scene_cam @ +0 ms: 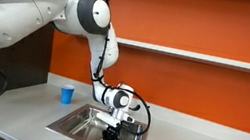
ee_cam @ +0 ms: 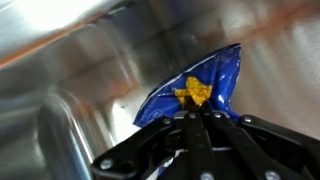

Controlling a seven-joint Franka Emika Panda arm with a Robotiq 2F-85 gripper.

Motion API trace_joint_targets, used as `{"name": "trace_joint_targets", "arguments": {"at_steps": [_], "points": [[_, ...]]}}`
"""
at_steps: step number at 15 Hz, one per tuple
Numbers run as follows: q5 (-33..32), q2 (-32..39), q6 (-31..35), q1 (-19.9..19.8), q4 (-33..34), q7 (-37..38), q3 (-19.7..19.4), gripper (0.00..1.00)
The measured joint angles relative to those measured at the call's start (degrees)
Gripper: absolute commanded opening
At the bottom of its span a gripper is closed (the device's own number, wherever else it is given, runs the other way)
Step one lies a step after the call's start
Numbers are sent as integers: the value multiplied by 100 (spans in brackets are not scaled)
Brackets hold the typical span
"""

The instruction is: Move the Doritos packet from the sink, to the left counter

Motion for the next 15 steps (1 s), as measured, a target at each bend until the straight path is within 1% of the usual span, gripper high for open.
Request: {"name": "trace_joint_targets", "arguments": {"at_steps": [7,15], "points": [[0,-93,-3,31,-1,5,0,1],[-3,-608,-20,155,-208,54,-18,1]]}}
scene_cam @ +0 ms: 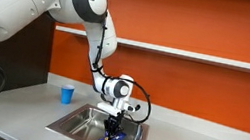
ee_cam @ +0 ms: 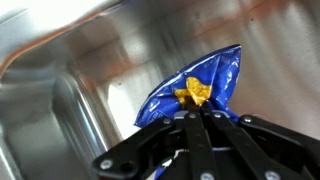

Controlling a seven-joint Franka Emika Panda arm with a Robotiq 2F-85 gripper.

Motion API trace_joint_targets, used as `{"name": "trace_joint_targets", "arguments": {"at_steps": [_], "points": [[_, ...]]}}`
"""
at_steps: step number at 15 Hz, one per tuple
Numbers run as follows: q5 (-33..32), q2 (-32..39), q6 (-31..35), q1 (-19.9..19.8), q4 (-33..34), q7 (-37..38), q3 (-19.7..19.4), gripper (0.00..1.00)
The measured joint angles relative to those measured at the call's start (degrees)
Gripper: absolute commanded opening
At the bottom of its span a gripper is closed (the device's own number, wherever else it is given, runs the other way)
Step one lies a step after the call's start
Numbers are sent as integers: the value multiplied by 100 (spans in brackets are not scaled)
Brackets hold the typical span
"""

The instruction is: Move the Doritos packet from the sink, to the left counter

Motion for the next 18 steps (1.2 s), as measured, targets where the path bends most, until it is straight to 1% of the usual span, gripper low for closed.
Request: {"name": "trace_joint_targets", "arguments": {"at_steps": [4,11,18], "points": [[-16,-326,-23,108,-208,76,-40,1],[-187,-904,-190,410,-491,291,-96,1],[-608,-1288,-479,863,-691,460,-76,1]]}}
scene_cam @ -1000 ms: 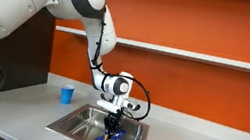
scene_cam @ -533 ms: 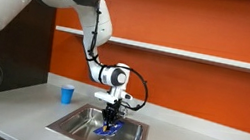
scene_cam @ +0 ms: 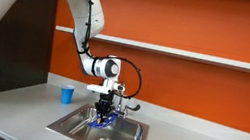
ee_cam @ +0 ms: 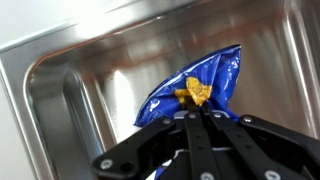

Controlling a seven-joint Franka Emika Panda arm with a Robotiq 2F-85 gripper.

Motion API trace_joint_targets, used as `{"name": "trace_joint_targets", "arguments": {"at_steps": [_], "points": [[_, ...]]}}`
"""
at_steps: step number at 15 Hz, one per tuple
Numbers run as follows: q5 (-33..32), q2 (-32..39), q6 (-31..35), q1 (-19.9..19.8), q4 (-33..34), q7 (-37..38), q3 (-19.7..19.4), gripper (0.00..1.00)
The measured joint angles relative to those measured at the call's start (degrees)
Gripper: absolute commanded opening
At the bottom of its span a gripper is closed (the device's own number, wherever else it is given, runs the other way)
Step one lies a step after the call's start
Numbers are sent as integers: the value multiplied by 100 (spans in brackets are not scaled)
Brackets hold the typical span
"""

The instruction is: Move the Doritos packet from the sink, to the left counter

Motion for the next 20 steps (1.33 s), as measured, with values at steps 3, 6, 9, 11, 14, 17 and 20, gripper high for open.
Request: {"name": "trace_joint_targets", "arguments": {"at_steps": [3,6,9,11,14,17,20], "points": [[-182,-148,-32,251,-156,3,87,1],[-318,-325,-34,472,-354,3,235,1],[-418,-548,-35,638,-593,3,396,1],[-477,-694,-35,726,-760,3,493,1],[-595,-890,-35,834,-1014,2,652,1],[-698,-1047,-34,952,-1247,-2,844,1],[-786,-1135,-34,1093,-1430,-11,1048,1]]}}
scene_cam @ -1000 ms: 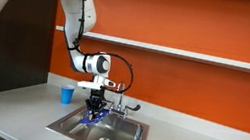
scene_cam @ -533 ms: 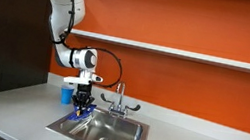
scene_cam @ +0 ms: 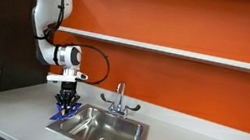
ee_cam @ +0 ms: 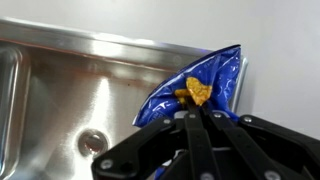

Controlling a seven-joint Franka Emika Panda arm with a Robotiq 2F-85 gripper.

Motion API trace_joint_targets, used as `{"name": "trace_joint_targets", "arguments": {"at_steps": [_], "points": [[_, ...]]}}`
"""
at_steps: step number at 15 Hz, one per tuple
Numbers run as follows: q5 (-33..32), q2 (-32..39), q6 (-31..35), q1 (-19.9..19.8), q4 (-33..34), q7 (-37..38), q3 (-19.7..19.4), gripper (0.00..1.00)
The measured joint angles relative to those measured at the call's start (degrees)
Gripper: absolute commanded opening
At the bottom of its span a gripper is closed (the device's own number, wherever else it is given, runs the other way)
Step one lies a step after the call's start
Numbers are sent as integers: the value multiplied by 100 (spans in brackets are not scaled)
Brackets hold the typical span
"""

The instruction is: Move the Doritos packet from the sink, to the left counter

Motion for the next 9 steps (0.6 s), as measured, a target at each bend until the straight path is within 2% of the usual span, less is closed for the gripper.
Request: {"name": "trace_joint_targets", "arguments": {"at_steps": [9], "points": [[-4,-8,1,292,-82,-97,477,1]]}}
